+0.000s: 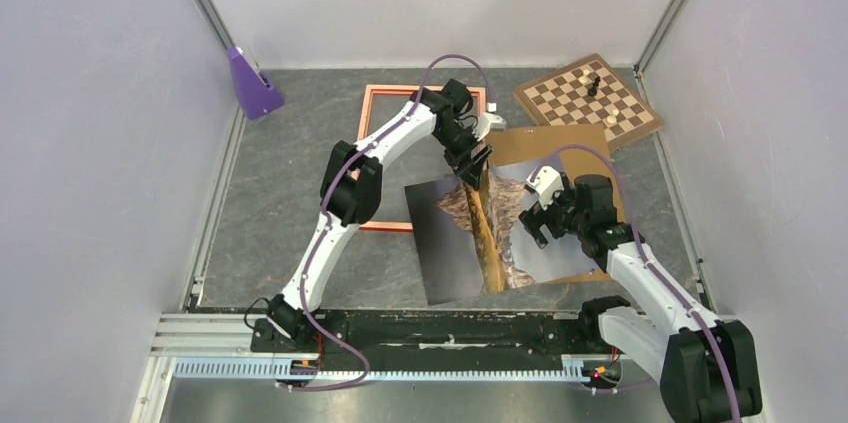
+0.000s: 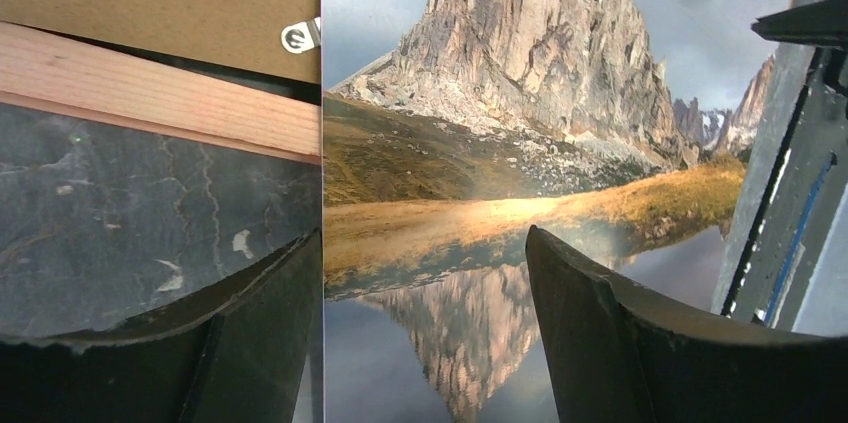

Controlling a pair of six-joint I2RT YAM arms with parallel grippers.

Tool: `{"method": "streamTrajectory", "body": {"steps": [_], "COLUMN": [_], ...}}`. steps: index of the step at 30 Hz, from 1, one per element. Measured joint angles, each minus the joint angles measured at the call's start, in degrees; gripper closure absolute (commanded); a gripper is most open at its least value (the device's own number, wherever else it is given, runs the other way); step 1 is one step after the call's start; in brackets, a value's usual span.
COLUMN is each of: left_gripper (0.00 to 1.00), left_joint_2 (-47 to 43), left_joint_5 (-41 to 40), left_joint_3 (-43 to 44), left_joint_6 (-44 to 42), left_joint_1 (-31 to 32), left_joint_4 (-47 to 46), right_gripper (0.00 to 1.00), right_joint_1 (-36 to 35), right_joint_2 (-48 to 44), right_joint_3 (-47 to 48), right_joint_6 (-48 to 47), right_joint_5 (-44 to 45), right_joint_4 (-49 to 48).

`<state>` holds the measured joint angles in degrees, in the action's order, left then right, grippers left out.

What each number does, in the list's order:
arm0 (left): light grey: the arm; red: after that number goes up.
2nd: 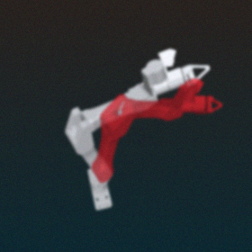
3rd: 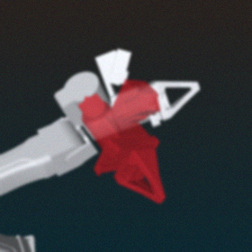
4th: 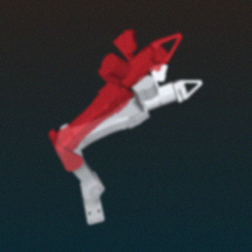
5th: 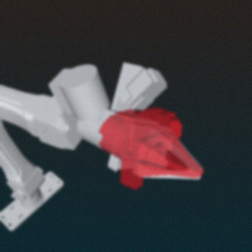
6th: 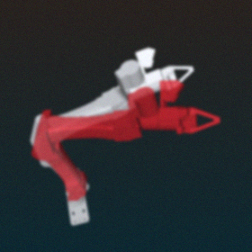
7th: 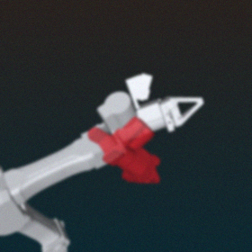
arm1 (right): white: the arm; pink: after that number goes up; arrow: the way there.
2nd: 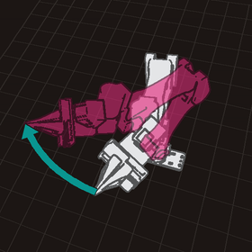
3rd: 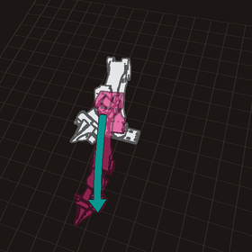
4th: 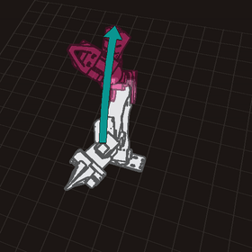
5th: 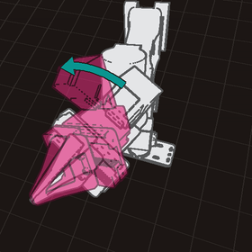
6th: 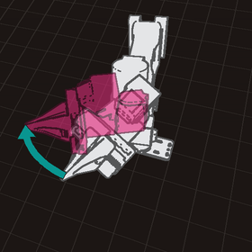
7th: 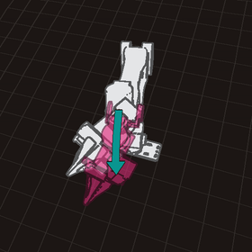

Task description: Put the photo into the frame

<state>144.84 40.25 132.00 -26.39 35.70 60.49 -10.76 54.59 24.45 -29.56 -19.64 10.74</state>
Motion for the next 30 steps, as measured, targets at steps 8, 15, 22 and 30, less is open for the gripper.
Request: {"method": "streamTrajectory", "body": {"steps": [8,15,22,30], "left_gripper": [0.39,0.56,0.63,0.49], "left_joint_2": [0.00,0.04,1.81,2.45], "left_joint_5": [1.99,2.91,5.05,7.30], "left_joint_3": [0.04,0.04,0.02,-0.61], "left_joint_6": [-2.91,-3.78,-3.89,-3.87], "left_joint_1": [-0.17,-0.46,-0.87,-1.20], "left_joint_4": [2.71,3.98,5.05,5.70], "right_gripper": [0.10,0.11,0.11,0.11], "right_joint_1": [0.00,0.00,0.00,0.00], "right_joint_2": [0.74,0.74,0.74,0.52], "right_joint_3": [-0.35,-0.39,-0.39,-0.50], "right_joint_6": [-0.31,-0.31,-0.33,-0.33], "right_joint_5": [-0.02,0.02,0.17,0.31], "right_joint_4": [0.50,0.50,0.50,0.50]}}
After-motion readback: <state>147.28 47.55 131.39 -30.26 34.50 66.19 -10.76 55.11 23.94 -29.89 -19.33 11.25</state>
